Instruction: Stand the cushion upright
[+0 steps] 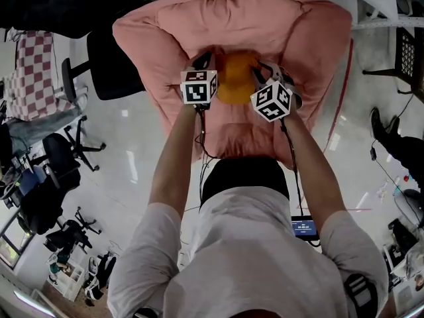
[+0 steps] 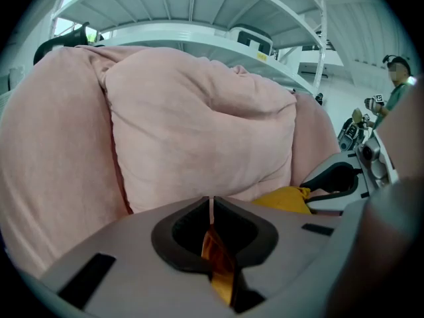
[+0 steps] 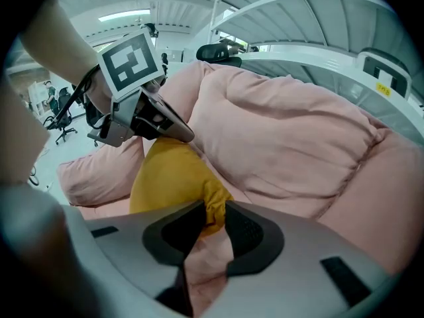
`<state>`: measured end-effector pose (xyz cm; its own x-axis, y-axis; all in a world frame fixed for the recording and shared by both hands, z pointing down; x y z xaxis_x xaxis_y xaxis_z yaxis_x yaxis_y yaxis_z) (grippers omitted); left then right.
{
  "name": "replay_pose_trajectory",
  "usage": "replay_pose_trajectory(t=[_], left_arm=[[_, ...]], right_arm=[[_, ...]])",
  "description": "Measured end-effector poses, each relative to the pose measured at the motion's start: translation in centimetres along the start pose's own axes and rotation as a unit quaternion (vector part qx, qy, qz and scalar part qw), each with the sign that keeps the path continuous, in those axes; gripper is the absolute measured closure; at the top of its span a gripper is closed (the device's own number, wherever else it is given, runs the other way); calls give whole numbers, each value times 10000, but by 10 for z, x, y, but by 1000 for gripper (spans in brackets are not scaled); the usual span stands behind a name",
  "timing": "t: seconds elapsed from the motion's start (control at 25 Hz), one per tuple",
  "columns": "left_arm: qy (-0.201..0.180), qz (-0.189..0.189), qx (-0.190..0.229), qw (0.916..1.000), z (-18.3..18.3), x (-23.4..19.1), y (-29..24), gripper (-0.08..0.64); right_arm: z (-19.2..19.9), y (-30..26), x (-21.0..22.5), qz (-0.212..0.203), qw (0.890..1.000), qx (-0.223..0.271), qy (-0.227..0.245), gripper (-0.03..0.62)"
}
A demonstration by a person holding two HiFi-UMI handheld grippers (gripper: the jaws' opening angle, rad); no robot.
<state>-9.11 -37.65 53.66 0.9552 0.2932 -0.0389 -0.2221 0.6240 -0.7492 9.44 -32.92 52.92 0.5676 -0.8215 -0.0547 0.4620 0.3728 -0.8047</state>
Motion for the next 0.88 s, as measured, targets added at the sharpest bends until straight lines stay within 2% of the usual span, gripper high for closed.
replay_pose_trajectory(t=[0.2,0.48,0.68,0.88], left_arm=[[330,-286,173,9989,-5,-5,0,528],[245,-620,284,9974,-5,-17,13,528],[271,-717,160,9969,1,-22,31,528],[564,-691,101,9960,16,-19,52,528]], right_arm=[[2,-2,9,3,9999,42,-122,485],[1,-12,14,19,9999,84,-146,485],[0,-11,15,66,9998,76,-175,485],[1,-6,18,156,9992,127,-358,483]])
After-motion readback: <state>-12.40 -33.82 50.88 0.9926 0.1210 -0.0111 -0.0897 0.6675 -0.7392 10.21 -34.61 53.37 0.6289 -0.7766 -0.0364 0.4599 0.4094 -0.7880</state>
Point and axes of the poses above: the fingertips, and each gripper's own axes: y backward along the fingers, x to its right, z out of its underside, the point moved 8 cm from there along y, backward along the fingers, and after that the axes turned 8 degrees about -z, right-handed, at the moved point
